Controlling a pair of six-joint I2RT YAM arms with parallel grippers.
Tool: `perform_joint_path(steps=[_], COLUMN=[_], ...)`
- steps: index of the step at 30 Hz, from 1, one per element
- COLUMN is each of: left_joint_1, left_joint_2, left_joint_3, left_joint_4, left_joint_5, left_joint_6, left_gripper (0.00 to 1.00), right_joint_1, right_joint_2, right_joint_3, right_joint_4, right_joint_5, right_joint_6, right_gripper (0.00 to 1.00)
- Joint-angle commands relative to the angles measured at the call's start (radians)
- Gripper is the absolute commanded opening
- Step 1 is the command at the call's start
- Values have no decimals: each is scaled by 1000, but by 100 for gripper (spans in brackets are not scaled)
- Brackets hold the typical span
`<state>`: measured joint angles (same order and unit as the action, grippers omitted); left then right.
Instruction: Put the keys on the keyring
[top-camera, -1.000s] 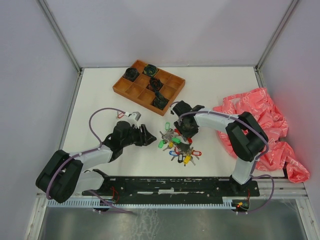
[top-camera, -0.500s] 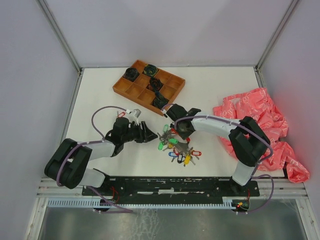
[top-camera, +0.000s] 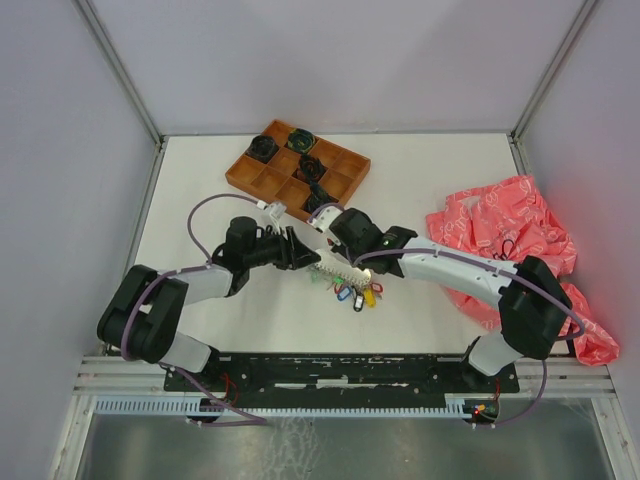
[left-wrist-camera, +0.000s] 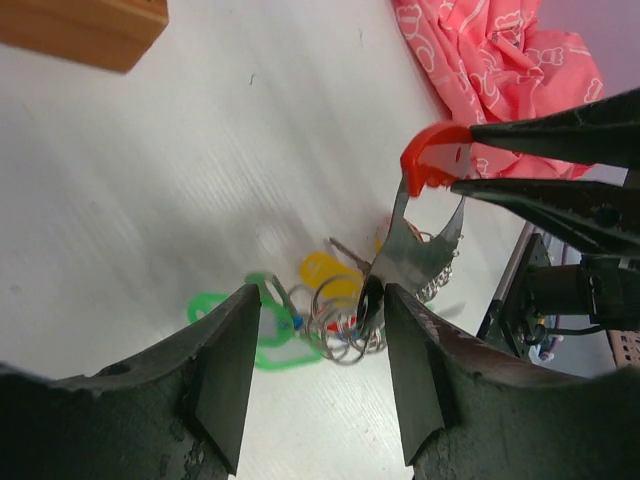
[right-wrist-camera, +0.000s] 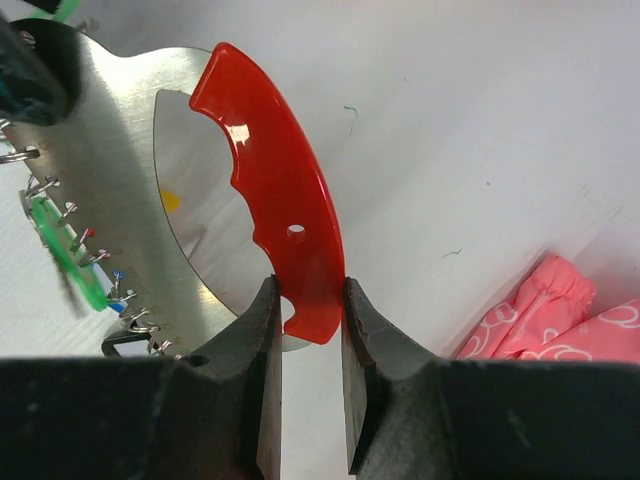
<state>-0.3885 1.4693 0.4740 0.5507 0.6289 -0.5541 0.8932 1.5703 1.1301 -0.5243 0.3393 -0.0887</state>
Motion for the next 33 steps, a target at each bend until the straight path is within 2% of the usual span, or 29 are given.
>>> perform_joint_path(steps=[1,8,14,21,28,33], left_joint_1=[17,54,55,48,33,25], left_joint_2=[-21,-90,-12,35,53,45], left_joint_3=[63,43,47,64,87,89], left_joint_4=[8,25,172,218,230,230], left_joint_5=[60,66,253,321,377,408], left_joint_6=[110,186,131,116,117,140], left_gripper=[60,61,59,56,41,17], right_joint_1=[48,125,149,170,187,190], right_joint_2=[-55,-41,-48,-58,-63,-89], right_joint_3=[-13,-10,-4,1,-3,-12], right_joint_4=[106,143,151,159,170,174], right_joint_5=[80,268,307,298,281,248], right_joint_6=[-97,-193,-223,-230,-237,-226], right_gripper=[6,4,3,3,3,3])
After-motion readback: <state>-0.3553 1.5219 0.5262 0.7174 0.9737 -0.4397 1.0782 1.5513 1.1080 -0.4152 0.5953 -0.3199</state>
